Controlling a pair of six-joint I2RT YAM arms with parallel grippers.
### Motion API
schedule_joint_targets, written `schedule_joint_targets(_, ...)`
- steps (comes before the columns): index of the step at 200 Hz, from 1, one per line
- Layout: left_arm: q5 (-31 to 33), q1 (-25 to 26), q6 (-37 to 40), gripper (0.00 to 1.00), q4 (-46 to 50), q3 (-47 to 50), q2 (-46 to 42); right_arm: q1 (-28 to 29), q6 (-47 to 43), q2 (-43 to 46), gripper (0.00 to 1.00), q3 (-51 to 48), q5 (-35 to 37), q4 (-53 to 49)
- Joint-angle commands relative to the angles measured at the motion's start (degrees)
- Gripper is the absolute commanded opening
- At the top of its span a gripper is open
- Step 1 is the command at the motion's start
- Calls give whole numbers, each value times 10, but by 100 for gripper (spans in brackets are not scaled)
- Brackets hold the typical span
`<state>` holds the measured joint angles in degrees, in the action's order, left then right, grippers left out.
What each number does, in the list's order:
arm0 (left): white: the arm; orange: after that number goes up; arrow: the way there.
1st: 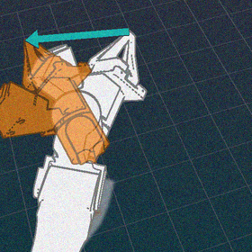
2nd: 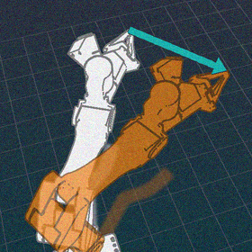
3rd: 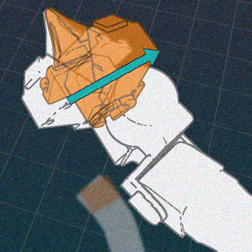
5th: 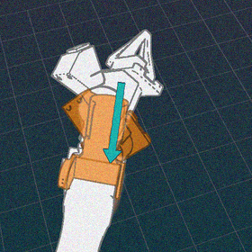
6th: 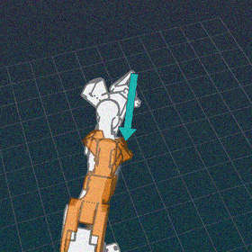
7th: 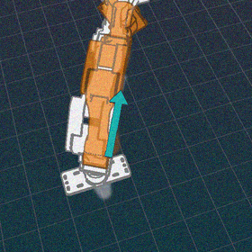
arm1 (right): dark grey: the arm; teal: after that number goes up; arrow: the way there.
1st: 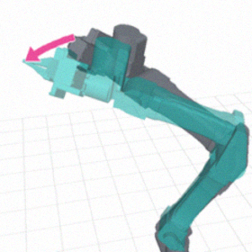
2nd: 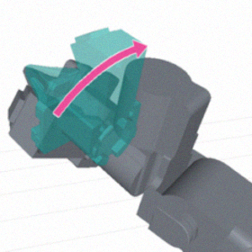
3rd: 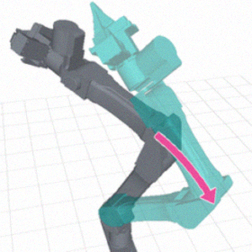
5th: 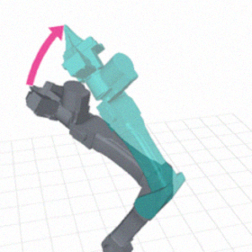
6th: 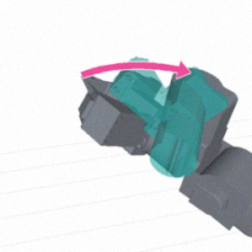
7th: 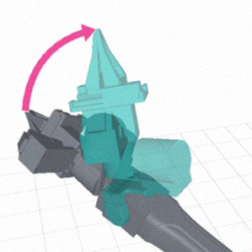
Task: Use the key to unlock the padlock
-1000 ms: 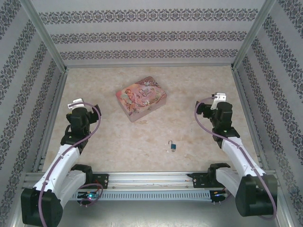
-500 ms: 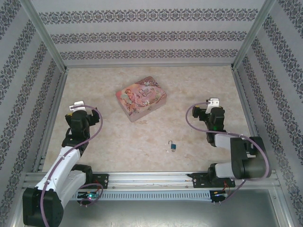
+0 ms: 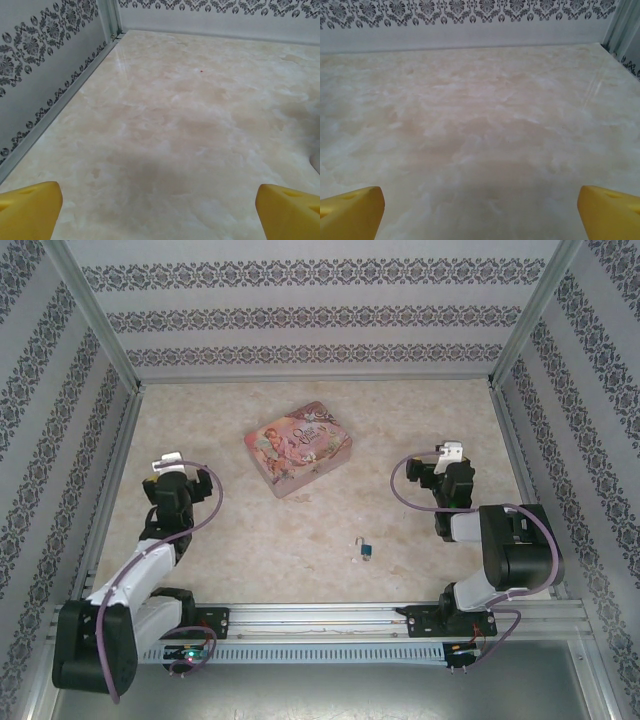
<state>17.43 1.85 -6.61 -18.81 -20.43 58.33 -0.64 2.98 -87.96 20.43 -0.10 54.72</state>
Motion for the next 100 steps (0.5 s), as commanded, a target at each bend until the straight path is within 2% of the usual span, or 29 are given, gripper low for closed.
schedule_joint_targets(1,-35,-11,14,99,-121,12,40,-4,4,2,98,7,-13,6)
schedule_joint_targets(43,-89,-15,29,99,-271,18,155,-4,4,1,98,7,-13,6)
schedule_joint_targets(75,-111,-18,42,99,-346,23,230,-4,4,2,98,6,-13,6)
schedule_joint_targets(100,-142,-19,50,99,-451,51,291,-3,4,2,98,6,-13,7)
